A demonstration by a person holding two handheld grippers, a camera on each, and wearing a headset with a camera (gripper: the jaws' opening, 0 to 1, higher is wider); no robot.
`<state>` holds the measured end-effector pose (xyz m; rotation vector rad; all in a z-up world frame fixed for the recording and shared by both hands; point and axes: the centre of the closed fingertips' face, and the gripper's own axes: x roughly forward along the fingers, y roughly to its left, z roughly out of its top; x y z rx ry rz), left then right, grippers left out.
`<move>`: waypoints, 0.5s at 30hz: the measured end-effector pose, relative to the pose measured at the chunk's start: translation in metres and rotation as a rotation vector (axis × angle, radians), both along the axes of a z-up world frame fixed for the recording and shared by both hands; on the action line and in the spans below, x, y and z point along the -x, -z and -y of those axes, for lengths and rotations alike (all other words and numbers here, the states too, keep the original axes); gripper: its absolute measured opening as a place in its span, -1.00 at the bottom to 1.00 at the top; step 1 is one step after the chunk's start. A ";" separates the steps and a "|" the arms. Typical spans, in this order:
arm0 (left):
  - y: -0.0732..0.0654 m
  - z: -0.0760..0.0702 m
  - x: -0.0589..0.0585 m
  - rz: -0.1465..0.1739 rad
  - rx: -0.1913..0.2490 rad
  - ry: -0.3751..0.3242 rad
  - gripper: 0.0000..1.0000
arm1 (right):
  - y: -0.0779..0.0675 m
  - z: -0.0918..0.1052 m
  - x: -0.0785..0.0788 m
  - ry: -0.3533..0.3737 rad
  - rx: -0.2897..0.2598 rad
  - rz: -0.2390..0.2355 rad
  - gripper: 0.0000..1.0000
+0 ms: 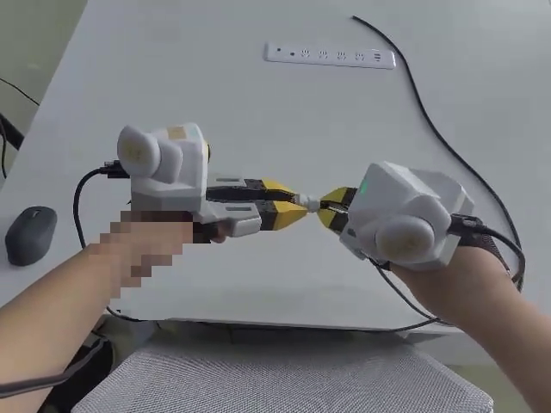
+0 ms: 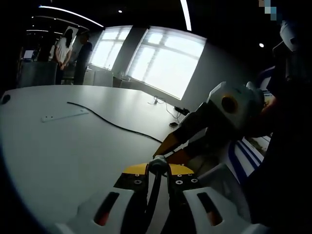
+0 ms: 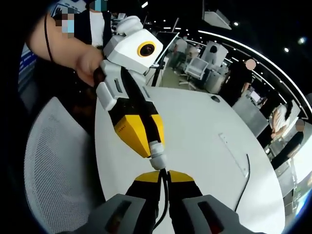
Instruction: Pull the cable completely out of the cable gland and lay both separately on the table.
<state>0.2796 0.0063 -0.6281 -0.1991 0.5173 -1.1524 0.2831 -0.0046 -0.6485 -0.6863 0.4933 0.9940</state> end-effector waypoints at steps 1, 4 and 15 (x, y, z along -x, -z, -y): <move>0.000 0.000 0.000 0.000 0.000 0.000 -0.70 | 0.001 0.001 -0.001 0.007 0.001 -0.004 -1.00; 0.000 -0.002 -0.001 0.001 0.002 -0.004 -0.70 | 0.006 0.006 -0.003 0.028 0.009 -0.015 -1.00; -0.001 -0.003 -0.001 0.005 0.004 0.002 -0.70 | 0.022 0.030 -0.010 0.153 -0.004 -0.099 -1.00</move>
